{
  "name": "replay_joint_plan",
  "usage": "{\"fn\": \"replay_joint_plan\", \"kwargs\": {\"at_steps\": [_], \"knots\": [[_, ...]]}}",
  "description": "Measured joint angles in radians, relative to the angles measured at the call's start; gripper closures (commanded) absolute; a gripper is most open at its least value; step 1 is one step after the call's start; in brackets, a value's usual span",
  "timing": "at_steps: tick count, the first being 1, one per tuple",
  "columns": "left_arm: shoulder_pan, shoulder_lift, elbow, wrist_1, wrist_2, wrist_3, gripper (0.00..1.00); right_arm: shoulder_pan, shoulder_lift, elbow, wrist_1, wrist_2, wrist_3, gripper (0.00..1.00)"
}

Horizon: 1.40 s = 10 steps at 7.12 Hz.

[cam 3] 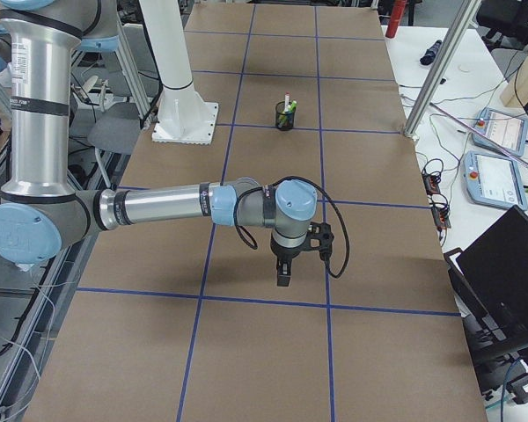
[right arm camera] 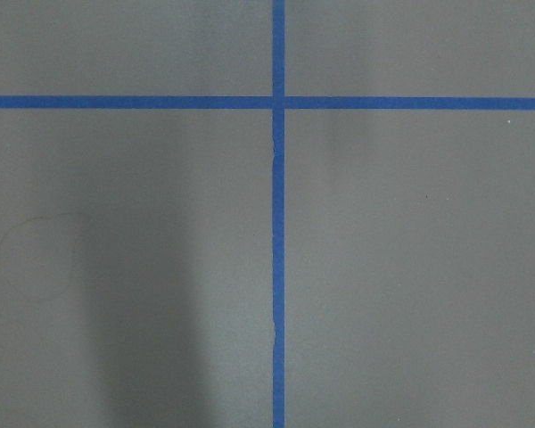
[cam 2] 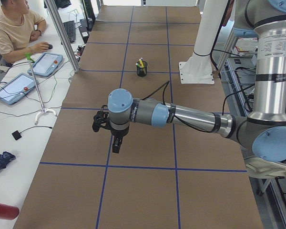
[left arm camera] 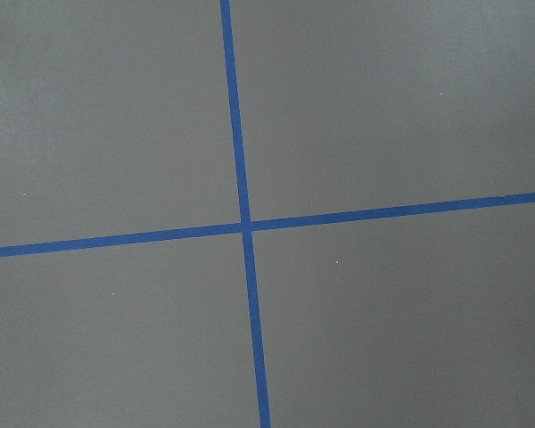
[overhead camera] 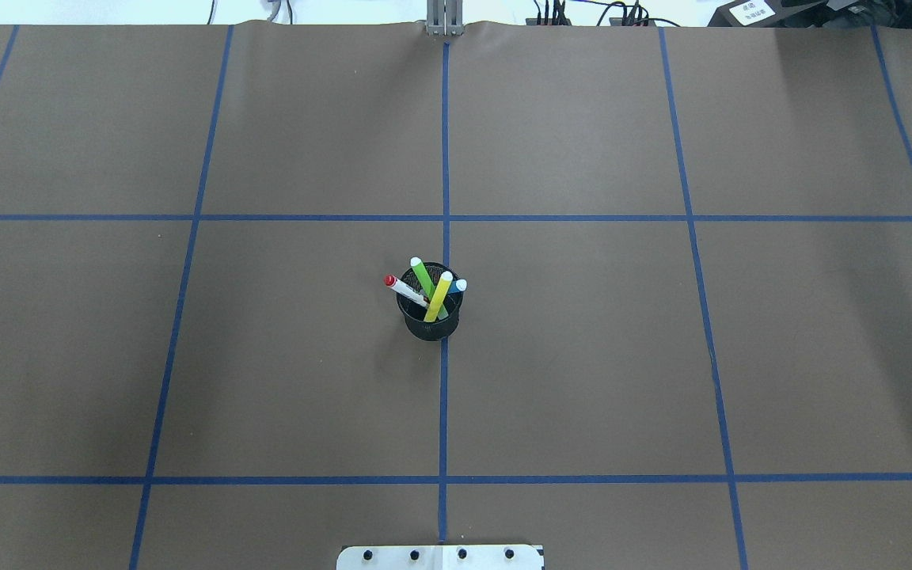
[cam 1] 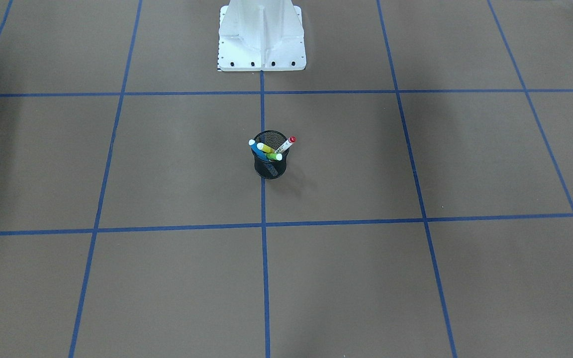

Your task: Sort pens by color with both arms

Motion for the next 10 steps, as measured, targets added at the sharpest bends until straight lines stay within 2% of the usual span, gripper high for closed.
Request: {"fn": "replay_joint_plan", "kwargs": {"at_steps": [6, 7, 9, 10], "knots": [[0.003, -0.006, -0.059, -0.005, -0.003, -0.002, 0.00, 0.000, 0.032, 0.005, 0.001, 0.001, 0.009, 0.00], [0.003, -0.017, -0.071, -0.039, -0.004, -0.003, 0.00, 0.000, 0.072, 0.007, 0.001, 0.002, 0.012, 0.00], [0.003, -0.033, -0.066, -0.237, -0.003, -0.008, 0.00, 0.000, 0.171, 0.020, 0.001, 0.003, 0.013, 0.00], [0.003, -0.038, -0.066, -0.290, -0.008, -0.017, 0.00, -0.004, 0.215, 0.015, 0.003, 0.003, 0.012, 0.00]]}}
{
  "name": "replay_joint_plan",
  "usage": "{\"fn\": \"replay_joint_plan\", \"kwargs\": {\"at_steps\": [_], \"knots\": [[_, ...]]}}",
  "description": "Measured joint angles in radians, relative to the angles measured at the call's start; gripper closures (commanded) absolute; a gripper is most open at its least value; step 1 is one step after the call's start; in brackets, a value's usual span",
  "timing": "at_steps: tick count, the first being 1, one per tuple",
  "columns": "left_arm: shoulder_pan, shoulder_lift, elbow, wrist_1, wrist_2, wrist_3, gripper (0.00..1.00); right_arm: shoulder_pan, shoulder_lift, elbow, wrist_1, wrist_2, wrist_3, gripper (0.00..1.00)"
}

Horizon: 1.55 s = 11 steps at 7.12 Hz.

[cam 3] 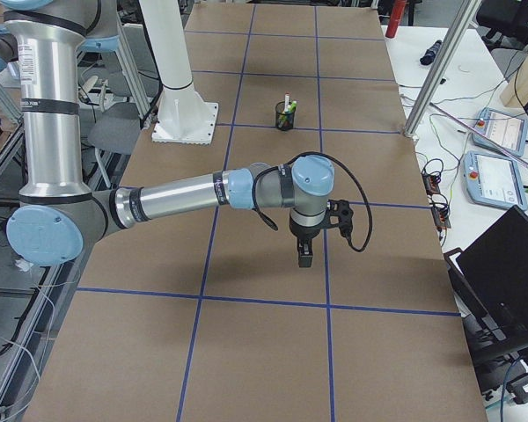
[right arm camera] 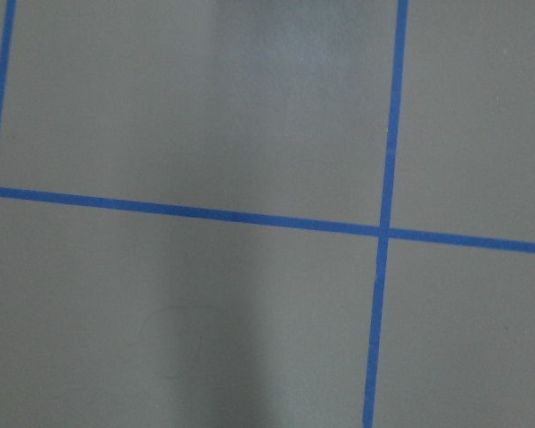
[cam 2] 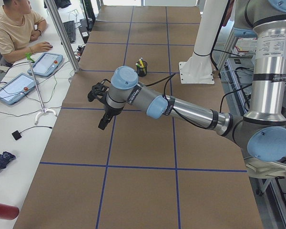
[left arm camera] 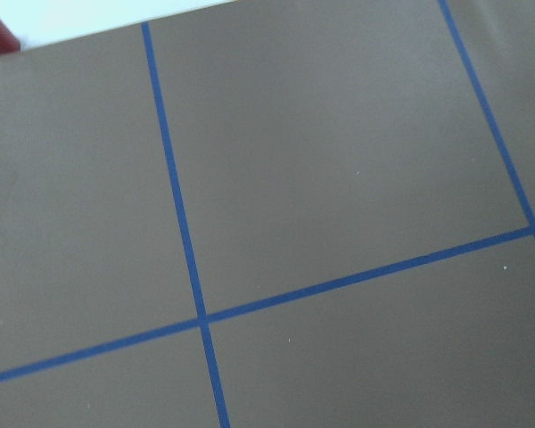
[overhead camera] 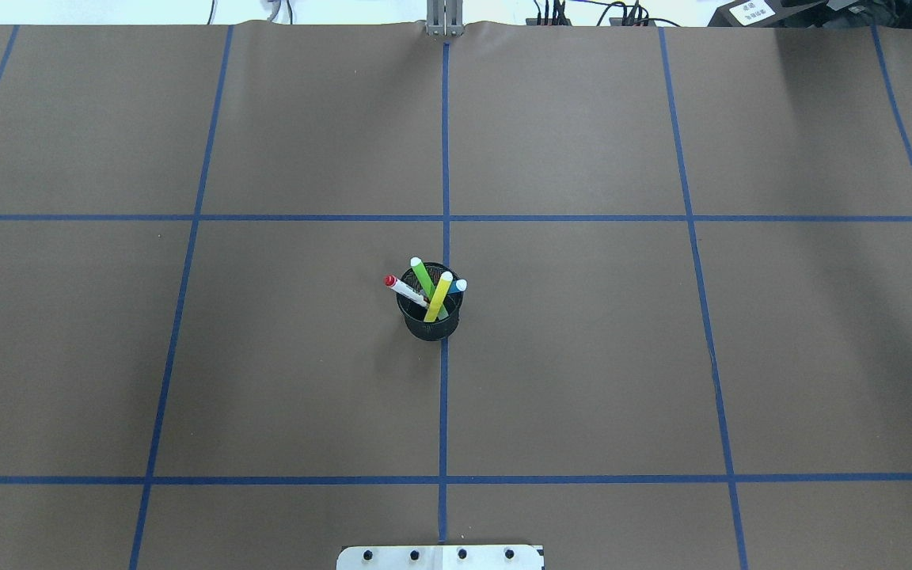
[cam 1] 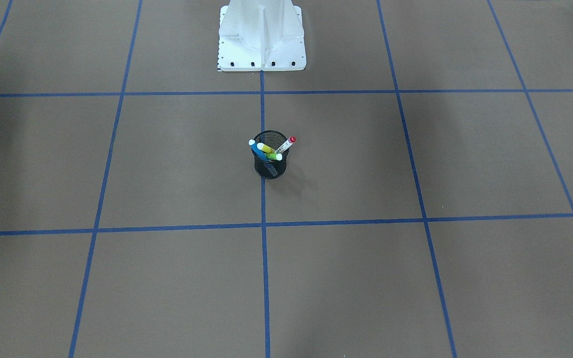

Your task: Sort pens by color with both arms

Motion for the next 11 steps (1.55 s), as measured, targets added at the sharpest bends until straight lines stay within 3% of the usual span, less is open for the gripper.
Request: {"fn": "replay_joint_plan", "kwargs": {"at_steps": [3, 6, 11], "knots": [[0.001, -0.021, 0.001, -0.034, -0.004, -0.038, 0.00, -0.012, 0.045, -0.050, 0.125, 0.013, 0.003, 0.01], [0.030, -0.025, -0.004, -0.095, -0.004, -0.040, 0.00, -0.113, 0.084, -0.026, 0.237, 0.017, 0.049, 0.02], [0.076, -0.008, 0.005, -0.129, -0.001, -0.045, 0.00, -0.353, 0.247, 0.015, 0.237, -0.025, 0.367, 0.03]]}}
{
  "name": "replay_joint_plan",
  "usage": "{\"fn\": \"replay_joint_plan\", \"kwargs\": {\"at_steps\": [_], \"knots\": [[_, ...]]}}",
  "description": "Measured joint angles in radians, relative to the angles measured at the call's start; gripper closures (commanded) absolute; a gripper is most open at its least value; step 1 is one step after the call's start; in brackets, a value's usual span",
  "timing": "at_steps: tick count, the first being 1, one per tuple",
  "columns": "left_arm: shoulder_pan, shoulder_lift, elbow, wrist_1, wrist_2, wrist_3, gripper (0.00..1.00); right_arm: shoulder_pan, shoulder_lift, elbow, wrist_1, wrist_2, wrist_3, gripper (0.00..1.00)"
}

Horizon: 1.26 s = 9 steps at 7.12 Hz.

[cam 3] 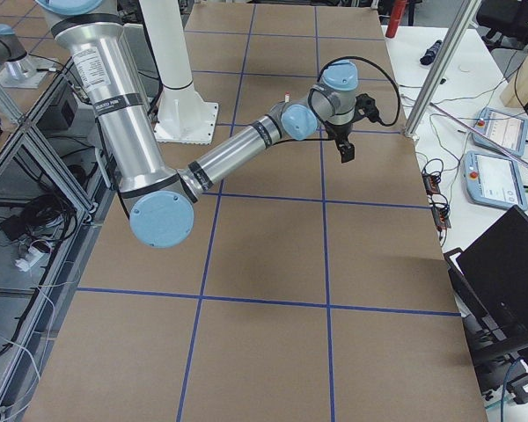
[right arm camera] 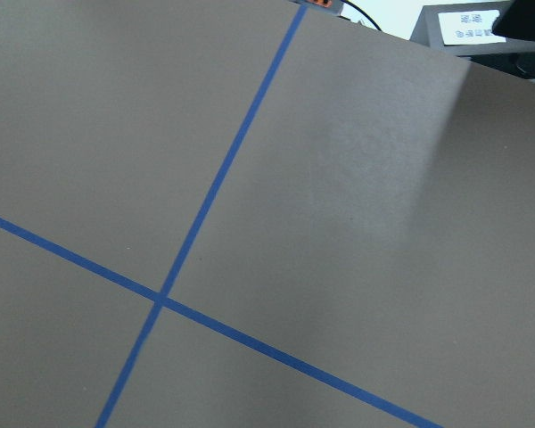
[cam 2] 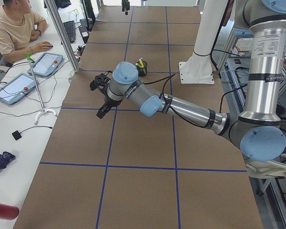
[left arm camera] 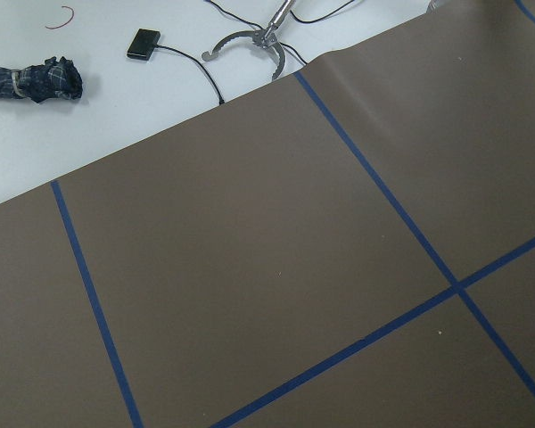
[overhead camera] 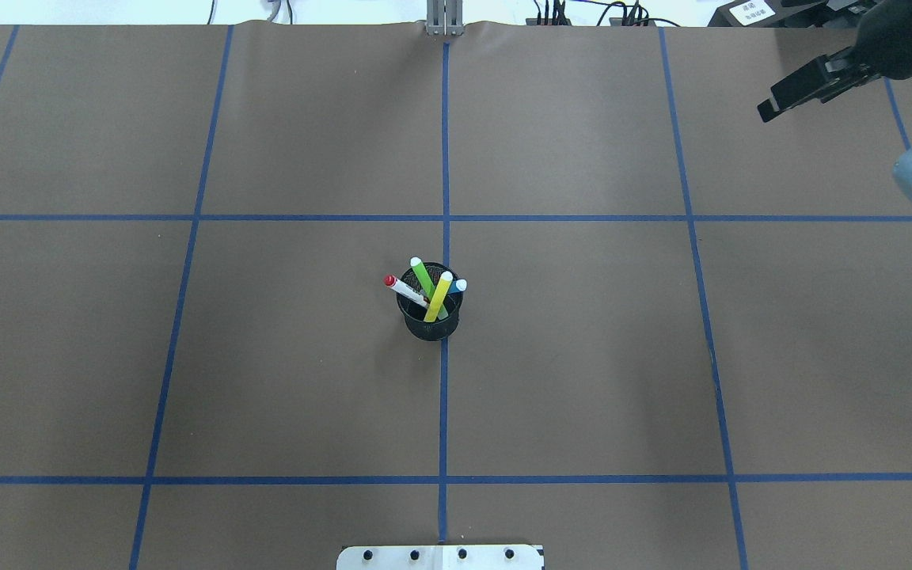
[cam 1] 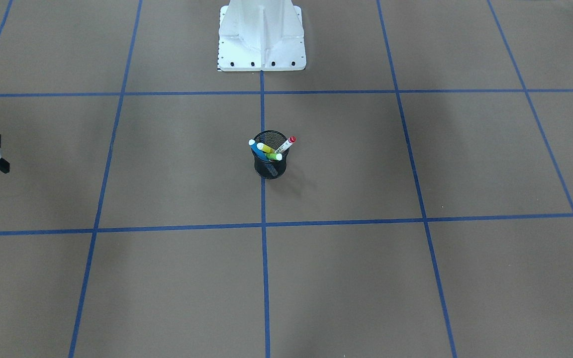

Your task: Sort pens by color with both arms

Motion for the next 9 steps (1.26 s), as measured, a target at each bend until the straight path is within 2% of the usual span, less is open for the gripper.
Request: {"fn": "replay_joint_plan", "kwargs": {"at_steps": [3, 5, 7, 8, 9], "knots": [[-0.002, 0.053, 0.024, 0.016, 0.010, -0.133, 0.00, -0.154, 0.061, 0.028, -0.035, -0.052, 0.196, 0.03], [-0.006, 0.099, 0.029, 0.048, 0.036, -0.158, 0.00, -0.245, 0.133, 0.039, -0.143, -0.106, 0.245, 0.03], [-0.008, 0.150, 0.031, 0.060, 0.112, -0.089, 0.00, -0.329, 0.226, 0.035, -0.270, -0.136, 0.273, 0.06], [-0.008, 0.158, 0.033, 0.060, 0.127, -0.067, 0.00, -0.378, 0.285, 0.021, -0.328, -0.158, 0.306, 0.09], [-0.009, 0.161, 0.038, 0.061, 0.133, -0.057, 0.00, -0.425, 0.342, -0.010, -0.364, -0.181, 0.350, 0.21]]}}
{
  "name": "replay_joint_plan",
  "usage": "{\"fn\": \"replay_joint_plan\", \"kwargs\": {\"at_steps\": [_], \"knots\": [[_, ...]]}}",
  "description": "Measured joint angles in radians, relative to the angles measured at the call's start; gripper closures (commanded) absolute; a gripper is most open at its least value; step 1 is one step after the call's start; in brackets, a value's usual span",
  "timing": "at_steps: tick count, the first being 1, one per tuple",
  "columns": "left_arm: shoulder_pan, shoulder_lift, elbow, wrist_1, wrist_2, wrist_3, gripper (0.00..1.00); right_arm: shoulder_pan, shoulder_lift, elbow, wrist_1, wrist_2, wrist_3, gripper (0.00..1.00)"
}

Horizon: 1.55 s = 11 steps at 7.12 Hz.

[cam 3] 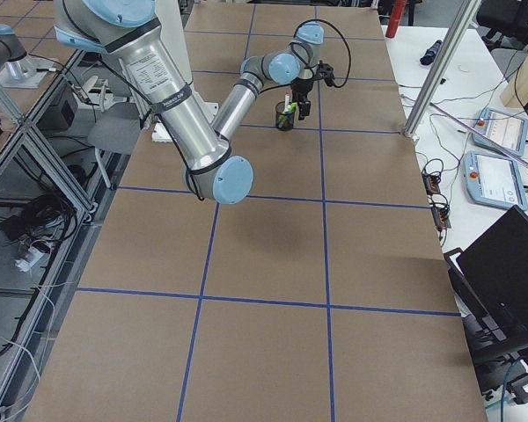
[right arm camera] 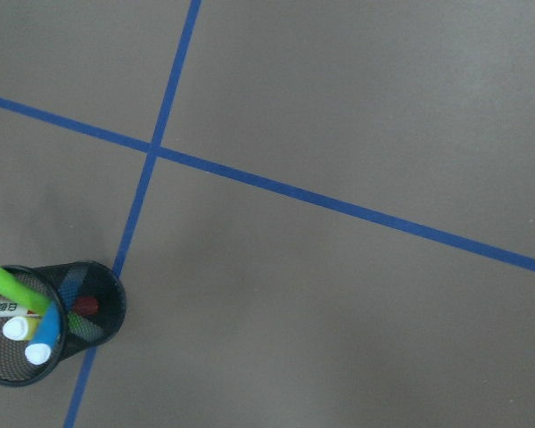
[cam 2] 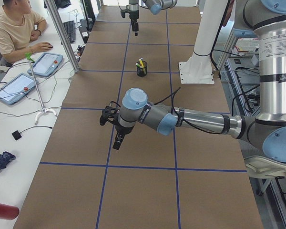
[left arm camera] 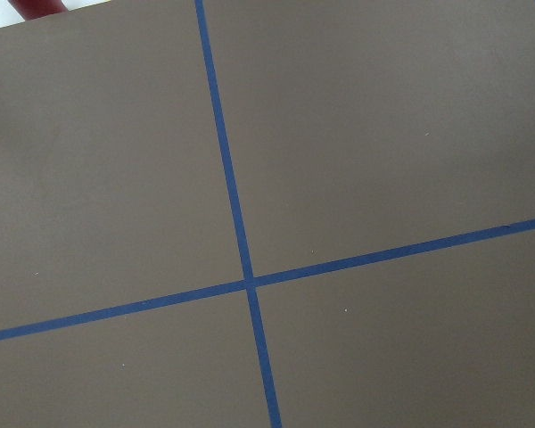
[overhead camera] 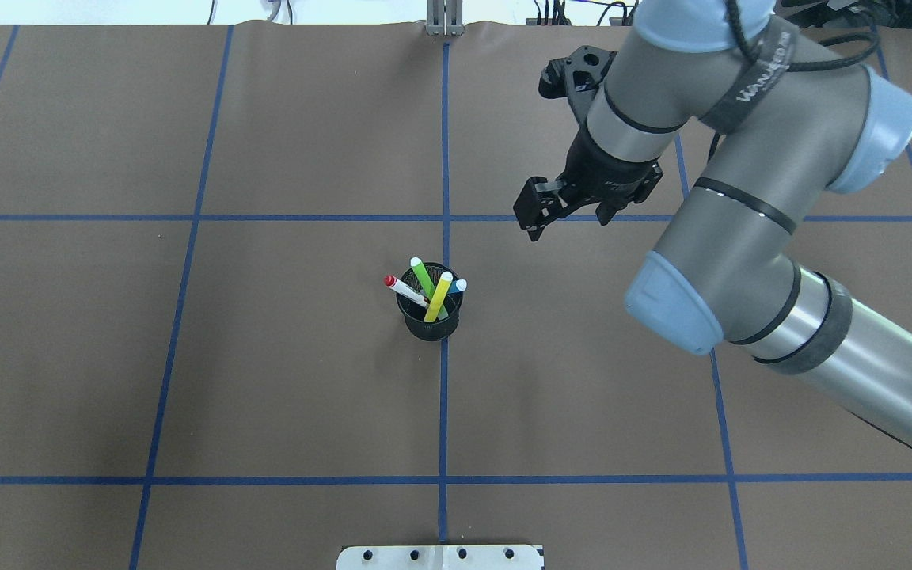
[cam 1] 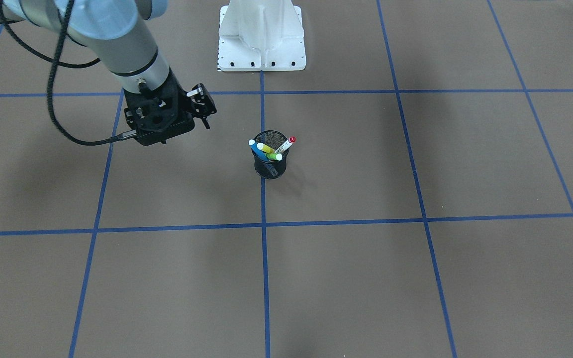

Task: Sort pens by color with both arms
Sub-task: 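Move the right gripper over the black mesh pen cup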

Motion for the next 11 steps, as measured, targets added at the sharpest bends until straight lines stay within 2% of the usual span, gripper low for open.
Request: {"fn": "replay_joint_plan", "kwargs": {"at_steps": [3, 6, 11], "knots": [[-0.001, 0.001, 0.008, -0.001, 0.003, 0.005, 0.00, -0.088, 0.125, -0.152, -0.022, -0.031, 0.084, 0.38], [-0.002, 0.001, 0.009, -0.001, 0.003, 0.005, 0.00, -0.108, 0.223, -0.300, -0.017, -0.039, 0.110, 0.38], [-0.002, 0.001, 0.009, -0.004, 0.003, 0.005, 0.00, -0.111, 0.229, -0.359, 0.026, -0.088, 0.094, 0.38]]}}
